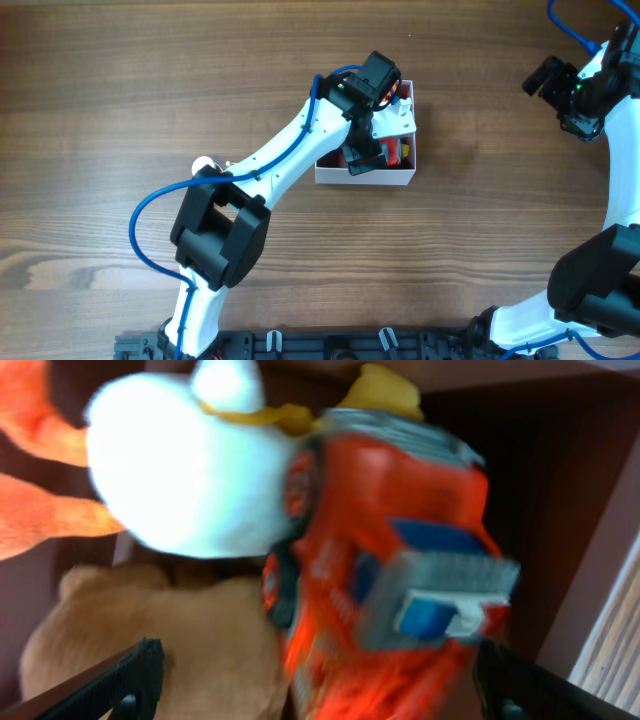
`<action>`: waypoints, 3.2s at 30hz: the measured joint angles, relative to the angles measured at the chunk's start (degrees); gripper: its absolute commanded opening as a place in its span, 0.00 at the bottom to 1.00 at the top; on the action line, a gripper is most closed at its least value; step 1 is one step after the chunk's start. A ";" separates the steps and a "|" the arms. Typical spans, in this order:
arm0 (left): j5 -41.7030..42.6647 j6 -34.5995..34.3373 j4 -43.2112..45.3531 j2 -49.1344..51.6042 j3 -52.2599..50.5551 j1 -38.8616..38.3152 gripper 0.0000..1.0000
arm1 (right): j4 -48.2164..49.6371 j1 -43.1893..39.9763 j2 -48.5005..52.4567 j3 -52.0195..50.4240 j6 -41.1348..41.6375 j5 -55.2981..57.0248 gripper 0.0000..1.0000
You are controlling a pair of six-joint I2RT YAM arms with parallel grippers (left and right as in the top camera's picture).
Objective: Pack container
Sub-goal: 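Carry the red truck right into the box and release it, then lower the left gripper onto the yellow cat rattle handle and grasp, then carry the cat rattle into the box and release it upright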
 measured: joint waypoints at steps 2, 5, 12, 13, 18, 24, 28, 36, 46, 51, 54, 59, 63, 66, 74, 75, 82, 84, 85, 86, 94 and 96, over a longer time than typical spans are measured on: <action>-0.42 -2.43 -0.02 -0.24 0.48 0.00 1.00 | 0.00 0.00 0.00 0.00 0.00 0.00 1.00; -1.18 -5.25 0.02 -1.92 1.03 0.00 1.00 | 0.00 0.00 0.00 0.00 0.00 0.00 1.00; -4.70 -20.87 -12.07 -15.43 2.51 3.54 1.00 | -0.02 0.00 -0.02 0.00 0.00 0.00 1.00; -4.79 -22.10 -14.03 -16.37 2.60 4.48 1.00 | 0.00 0.00 -0.02 0.00 0.00 -0.02 1.00; -4.68 -35.41 -28.72 -17.38 0.66 14.69 1.00 | 0.00 0.00 -0.02 0.00 0.00 0.00 1.00; -1.33 -46.73 -22.51 -16.72 -15.56 25.79 0.93 | 0.02 0.00 -0.02 0.00 0.00 -0.02 1.00; 1.18 -49.07 -13.40 -16.28 -26.38 27.12 0.88 | 0.00 0.00 0.00 0.00 0.00 -0.02 1.00; 0.26 -49.92 7.63 -16.98 -42.47 27.02 0.67 | 0.02 0.00 0.00 0.00 0.00 -0.04 1.00; -0.59 -43.36 10.16 -17.62 -43.43 27.04 0.30 | 0.02 0.00 0.00 0.00 0.00 -0.07 1.00; -0.52 -38.62 10.32 -17.62 -43.54 27.04 0.11 | 0.02 0.00 0.00 0.00 0.00 -0.07 1.00; -0.02 -37.55 10.34 -17.62 -43.56 27.04 0.04 | 0.02 0.00 0.00 0.00 0.00 -0.07 1.00; 2.12 -37.13 6.25 -17.62 -42.86 26.60 0.04 | 0.02 0.00 0.00 0.00 0.00 -0.07 1.00; 3.34 -37.20 -5.11 -17.64 -35.60 23.61 0.04 | 0.02 0.00 0.00 0.00 0.00 -0.24 1.00; 3.78 -37.20 -10.75 -18.08 -23.78 19.76 0.04 | 0.00 0.00 0.00 0.00 0.00 -0.39 1.00; 4.04 -32.83 -1.03 -19.21 -8.50 7.76 0.04 | 0.02 0.00 0.00 0.00 0.00 -0.44 1.00; 4.11 -32.48 0.17 -18.71 -8.50 6.82 0.04 | 0.02 0.00 0.00 0.00 0.00 -0.42 1.00; 4.22 -32.13 8.48 -11.28 -8.50 3.23 0.04 | 0.02 0.00 0.00 0.00 0.00 -0.44 1.00; 4.44 -34.84 11.69 -9.51 -8.61 3.19 0.04 | 0.00 0.00 0.00 0.00 0.00 -0.44 1.00; 4.66 -36.57 12.92 -9.22 -8.63 3.19 0.04 | 0.04 0.00 0.00 0.00 0.00 -0.44 1.00; 5.22 -39.23 14.84 -8.98 -8.63 3.17 0.04 | 0.02 0.00 0.00 0.00 0.00 -0.44 1.00; 7.61 -59.12 20.17 -8.87 -8.63 -0.26 0.04 | 0.02 0.00 0.00 0.00 0.00 -0.44 1.00; 7.93 -62.90 20.35 -7.78 -8.61 -2.10 0.09 | 0.02 0.00 0.00 0.00 0.00 -0.44 1.00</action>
